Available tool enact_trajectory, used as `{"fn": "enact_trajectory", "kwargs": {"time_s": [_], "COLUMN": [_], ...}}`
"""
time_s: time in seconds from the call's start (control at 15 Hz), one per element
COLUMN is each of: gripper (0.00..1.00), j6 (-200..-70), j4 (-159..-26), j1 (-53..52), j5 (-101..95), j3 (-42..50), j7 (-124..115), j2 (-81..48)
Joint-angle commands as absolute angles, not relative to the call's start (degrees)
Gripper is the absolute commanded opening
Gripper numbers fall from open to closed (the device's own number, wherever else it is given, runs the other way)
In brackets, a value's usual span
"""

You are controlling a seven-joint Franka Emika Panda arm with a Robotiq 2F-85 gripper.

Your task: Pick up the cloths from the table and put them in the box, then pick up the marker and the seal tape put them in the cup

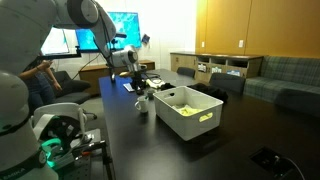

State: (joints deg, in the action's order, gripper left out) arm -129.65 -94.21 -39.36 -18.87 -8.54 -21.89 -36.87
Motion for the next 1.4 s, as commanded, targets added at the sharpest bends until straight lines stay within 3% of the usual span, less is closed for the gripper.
{"fn": "enact_trajectory", "kwargs": {"time_s": [0.0,1.33], "gripper": [0.25,0.25], "j6": [-128.25,-127.88], "j4": [-88.66,-86.33], "j1": [-40.92,-41.76], "j5": [-19.36,-18.66], "j3": [-7.44,-6.1], "j7": [-21.24,-21.26], "j2": [-39.97,-44.08]}}
